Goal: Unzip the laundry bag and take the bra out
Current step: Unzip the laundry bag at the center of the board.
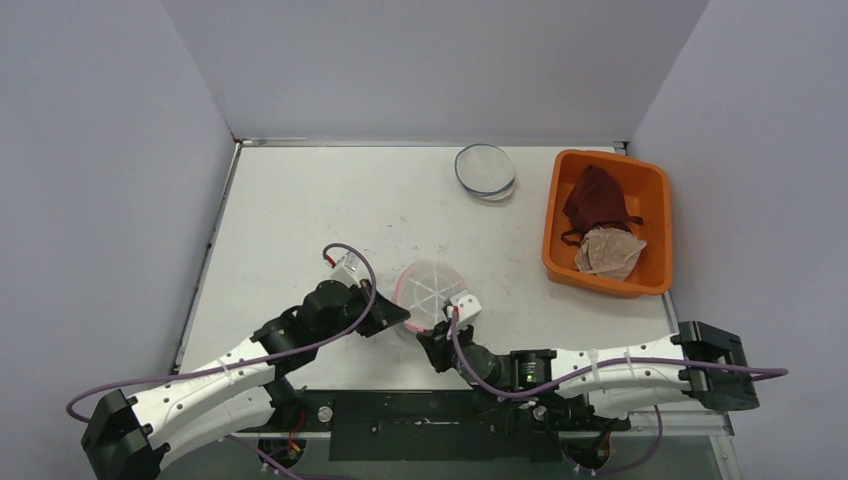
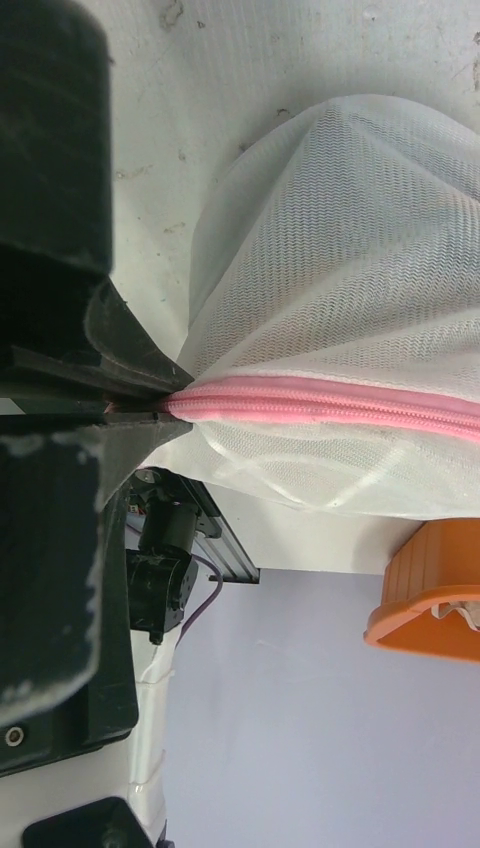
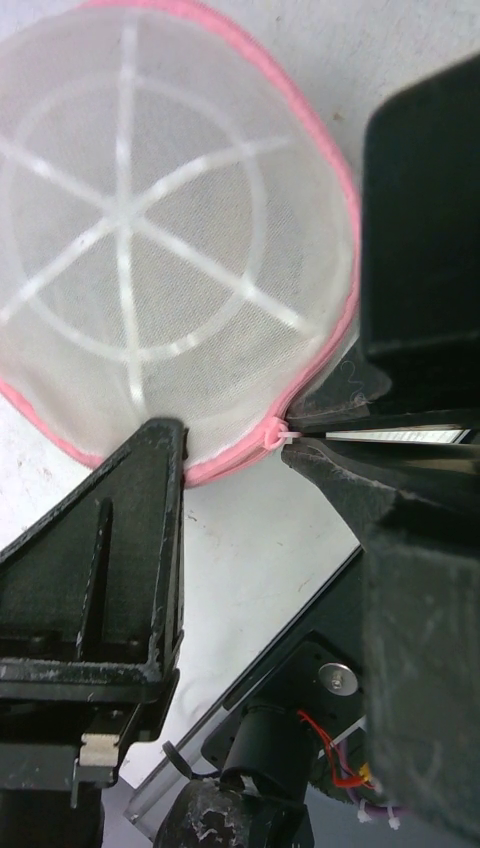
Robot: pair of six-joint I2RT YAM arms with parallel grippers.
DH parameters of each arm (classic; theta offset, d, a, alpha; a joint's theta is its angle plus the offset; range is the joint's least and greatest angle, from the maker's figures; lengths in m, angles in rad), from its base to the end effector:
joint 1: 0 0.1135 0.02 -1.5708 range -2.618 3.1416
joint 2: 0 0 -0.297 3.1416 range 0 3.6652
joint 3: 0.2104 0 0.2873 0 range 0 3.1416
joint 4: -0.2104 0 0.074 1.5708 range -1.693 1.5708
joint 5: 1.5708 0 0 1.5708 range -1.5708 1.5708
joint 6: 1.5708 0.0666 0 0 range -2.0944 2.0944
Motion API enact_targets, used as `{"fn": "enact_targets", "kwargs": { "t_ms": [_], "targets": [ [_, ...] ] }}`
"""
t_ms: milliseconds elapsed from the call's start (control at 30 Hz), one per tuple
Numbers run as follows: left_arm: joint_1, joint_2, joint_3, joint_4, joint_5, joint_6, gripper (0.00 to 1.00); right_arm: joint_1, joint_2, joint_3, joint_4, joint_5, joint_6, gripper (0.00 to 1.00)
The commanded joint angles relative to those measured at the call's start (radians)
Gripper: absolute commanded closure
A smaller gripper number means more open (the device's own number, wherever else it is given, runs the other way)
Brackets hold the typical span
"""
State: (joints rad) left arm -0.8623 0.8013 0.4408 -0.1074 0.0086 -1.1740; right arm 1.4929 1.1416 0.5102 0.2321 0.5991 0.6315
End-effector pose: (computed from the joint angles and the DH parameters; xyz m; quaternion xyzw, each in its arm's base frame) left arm 0.1446 -0.1696 0.2205 -0.1300 0.8418 -0.4478 0.2719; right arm 0.0590 0.2737 0.2160 -0.1842 0.7916 0.3416 0.4720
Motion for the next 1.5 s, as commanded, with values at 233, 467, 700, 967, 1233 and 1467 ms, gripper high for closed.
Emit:
{"fn": "enact_targets", "kwargs": {
  "t_ms": [233,467,700,967,1233,1467],
  "targets": [
    [0.017,-0.027,0.032,0.03,-0.027,0.051,1.0,0.003,-0.178,-0.075,-0.158,0.132,0.072,0.95],
    [0.054,0.037,0.078,0.054,0.107,0.14,1.0,0.008,-0.253,-0.102,-0.188,0.138,0.057,0.95],
    [0.127,0.233,0.184,0.094,0.258,0.244,0.99,0.019,-0.232,-0.116,-0.124,0.089,0.041,0.95],
    [0.153,0.263,0.175,0.079,0.256,0.248,0.13,0.023,-0.14,-0.094,-0.021,0.072,0.022,0.95],
    [0.155,-0.127,0.057,-0.205,0.129,0.175,0.04,0.007,-0.046,-0.041,0.058,0.003,-0.031,0.95],
    [0.081,-0.268,-0.086,-0.102,0.079,-0.037,0.04,-0.003,0.048,0.025,0.102,-0.051,-0.069,0.95]
  ]
}}
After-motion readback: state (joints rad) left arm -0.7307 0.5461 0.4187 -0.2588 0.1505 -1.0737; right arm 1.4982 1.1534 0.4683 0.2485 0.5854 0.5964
